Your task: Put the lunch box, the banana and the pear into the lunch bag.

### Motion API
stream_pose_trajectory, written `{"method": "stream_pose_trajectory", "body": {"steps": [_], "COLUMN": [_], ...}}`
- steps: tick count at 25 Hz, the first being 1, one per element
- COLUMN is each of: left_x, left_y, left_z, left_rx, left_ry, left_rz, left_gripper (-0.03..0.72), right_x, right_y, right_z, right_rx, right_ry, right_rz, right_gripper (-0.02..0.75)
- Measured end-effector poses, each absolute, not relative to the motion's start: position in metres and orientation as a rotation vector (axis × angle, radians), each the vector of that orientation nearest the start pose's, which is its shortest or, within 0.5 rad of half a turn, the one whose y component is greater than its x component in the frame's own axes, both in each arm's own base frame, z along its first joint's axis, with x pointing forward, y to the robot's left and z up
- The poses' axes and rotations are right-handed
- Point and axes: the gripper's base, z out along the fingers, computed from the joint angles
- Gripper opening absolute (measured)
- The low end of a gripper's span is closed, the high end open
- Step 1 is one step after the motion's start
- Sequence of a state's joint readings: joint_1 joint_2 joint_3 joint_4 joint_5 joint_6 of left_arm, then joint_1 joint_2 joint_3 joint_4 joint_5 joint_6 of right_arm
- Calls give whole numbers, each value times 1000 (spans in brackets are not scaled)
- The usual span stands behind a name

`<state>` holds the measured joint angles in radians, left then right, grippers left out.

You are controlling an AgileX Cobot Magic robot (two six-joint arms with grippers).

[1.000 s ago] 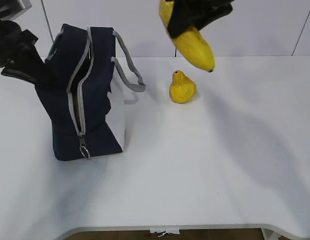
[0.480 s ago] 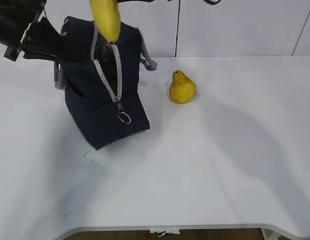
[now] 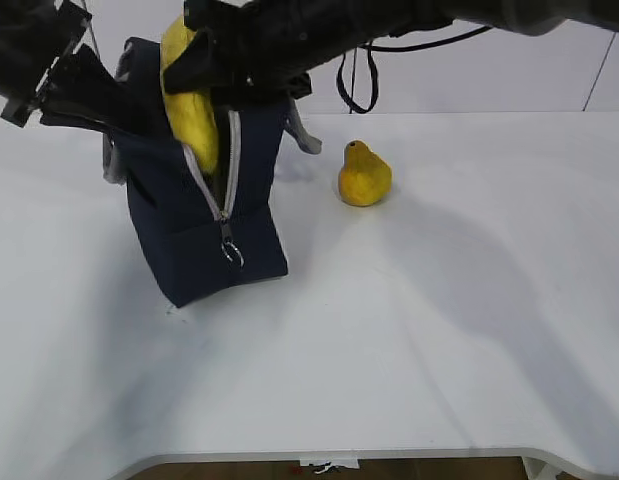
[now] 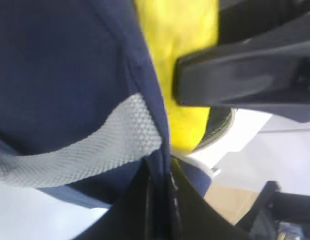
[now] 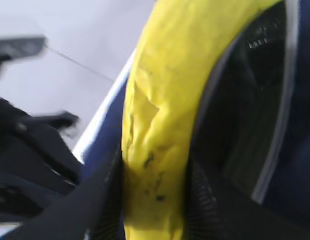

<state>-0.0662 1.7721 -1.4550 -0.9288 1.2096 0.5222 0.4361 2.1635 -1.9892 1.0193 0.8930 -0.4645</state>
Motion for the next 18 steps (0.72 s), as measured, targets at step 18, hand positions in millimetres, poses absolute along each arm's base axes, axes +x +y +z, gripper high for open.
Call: {"method": "stream_pose_trajectory", "body": {"steps": [18], "left_x": [354], "left_y": [-85], "left_z": [295], "left_rx": [459], "left_ry": [2622], "left_rz": [-1010], "left_gripper": [-6], "right_x": [426], "right_y": [259], "right_z": [264], "right_rx": [-807], "right_ry": [2349], "right_rz": [942], "right_gripper": [451]}}
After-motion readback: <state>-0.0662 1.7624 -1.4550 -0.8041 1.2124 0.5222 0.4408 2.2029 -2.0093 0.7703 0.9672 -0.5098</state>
